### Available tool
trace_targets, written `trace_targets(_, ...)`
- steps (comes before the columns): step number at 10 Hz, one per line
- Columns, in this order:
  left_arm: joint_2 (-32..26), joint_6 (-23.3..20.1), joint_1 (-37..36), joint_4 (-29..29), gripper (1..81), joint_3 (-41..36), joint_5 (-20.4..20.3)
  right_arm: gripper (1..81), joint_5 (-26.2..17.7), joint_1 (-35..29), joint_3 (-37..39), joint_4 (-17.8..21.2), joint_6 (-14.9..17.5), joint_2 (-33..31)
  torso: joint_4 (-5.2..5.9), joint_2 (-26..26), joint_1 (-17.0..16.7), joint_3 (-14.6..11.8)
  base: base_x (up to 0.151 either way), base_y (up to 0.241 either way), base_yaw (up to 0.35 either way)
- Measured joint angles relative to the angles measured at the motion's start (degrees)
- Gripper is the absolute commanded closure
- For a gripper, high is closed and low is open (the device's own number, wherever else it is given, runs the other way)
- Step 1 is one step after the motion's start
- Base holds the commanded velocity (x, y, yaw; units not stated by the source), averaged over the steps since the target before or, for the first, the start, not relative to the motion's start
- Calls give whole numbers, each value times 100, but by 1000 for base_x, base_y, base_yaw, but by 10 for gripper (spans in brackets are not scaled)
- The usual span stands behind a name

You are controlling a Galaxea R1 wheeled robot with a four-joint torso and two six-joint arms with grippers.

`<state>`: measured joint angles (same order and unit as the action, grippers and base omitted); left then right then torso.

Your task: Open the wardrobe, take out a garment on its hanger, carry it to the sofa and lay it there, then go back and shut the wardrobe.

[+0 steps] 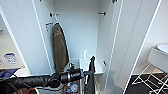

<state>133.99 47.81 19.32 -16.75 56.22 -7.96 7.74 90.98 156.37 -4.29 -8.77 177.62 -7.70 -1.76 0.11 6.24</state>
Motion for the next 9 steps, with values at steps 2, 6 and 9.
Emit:
trace_targets(2, -2, -5, 104, -13, 811, 0, -68, 10, 13, 0, 0, 0, 0, 0, 0, 0, 0, 0, 0, 0, 0)
trace_targets(6, -2, -5, 105, -17, 811, 0, -111, 10, 16, 0, 0, 0, 0, 0, 0, 0, 0, 0, 0, 0, 0)
trace_targets(9, -2, -2, 107, -17, 811, 0, -111, 10, 16, 4, 0, 0, 0, 0, 0, 0, 0, 0, 0, 0, -272)
